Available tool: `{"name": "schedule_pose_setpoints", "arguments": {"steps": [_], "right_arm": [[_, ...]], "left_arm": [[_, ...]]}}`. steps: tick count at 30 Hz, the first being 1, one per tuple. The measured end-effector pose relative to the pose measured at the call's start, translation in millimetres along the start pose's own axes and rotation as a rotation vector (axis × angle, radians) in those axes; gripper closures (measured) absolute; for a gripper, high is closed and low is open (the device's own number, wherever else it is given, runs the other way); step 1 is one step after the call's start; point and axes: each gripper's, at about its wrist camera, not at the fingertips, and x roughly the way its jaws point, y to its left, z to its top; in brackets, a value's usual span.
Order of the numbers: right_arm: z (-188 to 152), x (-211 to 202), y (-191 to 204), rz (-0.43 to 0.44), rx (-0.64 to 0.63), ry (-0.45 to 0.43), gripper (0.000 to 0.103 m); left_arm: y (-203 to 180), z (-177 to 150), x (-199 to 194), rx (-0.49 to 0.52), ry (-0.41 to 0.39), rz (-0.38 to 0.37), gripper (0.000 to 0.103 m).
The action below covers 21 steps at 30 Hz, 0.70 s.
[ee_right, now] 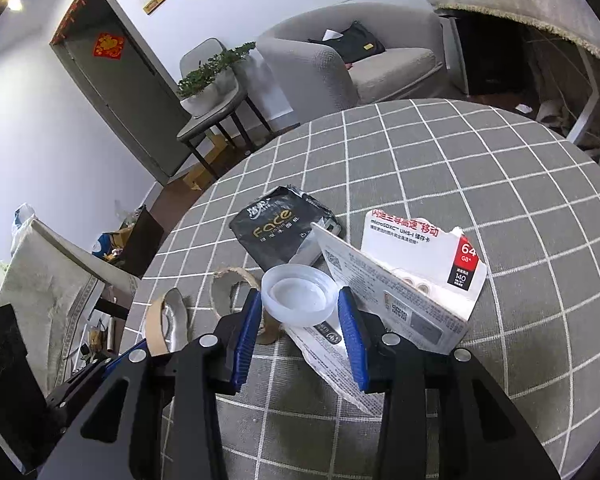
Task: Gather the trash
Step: 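Grasp the clear plastic cap and card packaging with the right tool, then grasp the brown cardboard tube with the left tool while right holds the clear cap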
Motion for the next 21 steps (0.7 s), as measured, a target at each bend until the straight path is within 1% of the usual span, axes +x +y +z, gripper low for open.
{"name": "schedule_pose_setpoints", "arguments": {"steps": [3, 7, 10, 11, 14, 16, 18, 21], "right_arm": [[2, -3, 0, 0.026, -0.007, -0.014, 0.063], [2, -8, 7, 0.067, -0.040, -0.036, 0.063], [2, -12, 13, 0.083, -0.074, -0.042, 0.063], [2, -13, 16, 0.084, -0.091, -0.043, 0.063], [-1, -16, 18, 0.065, -0.118, -0.043, 0.063], [0, -16, 17, 0.069, -0.113, -0.040, 0.063], [-1, -16, 17, 0.074, -0.113, -0.040, 0.063], [-3, -17, 20, 0.100, -0.107, -0.039, 0.063]], "left_arm": [[2, 1, 1, -0.017, -0.001, 0.020, 0.051], [2, 2, 3, -0.024, 0.004, 0.020, 0.054], [0, 2, 4, -0.019, 0.004, 0.034, 0.060], [0, 2, 4, -0.015, 0.003, 0.039, 0.065], [2, 3, 4, -0.017, 0.001, 0.043, 0.071], [4, 3, 2, -0.025, -0.006, 0.034, 0.072], [4, 2, -1, -0.026, -0.015, 0.020, 0.077], [4, -2, -6, -0.016, -0.020, 0.007, 0.078]]}}
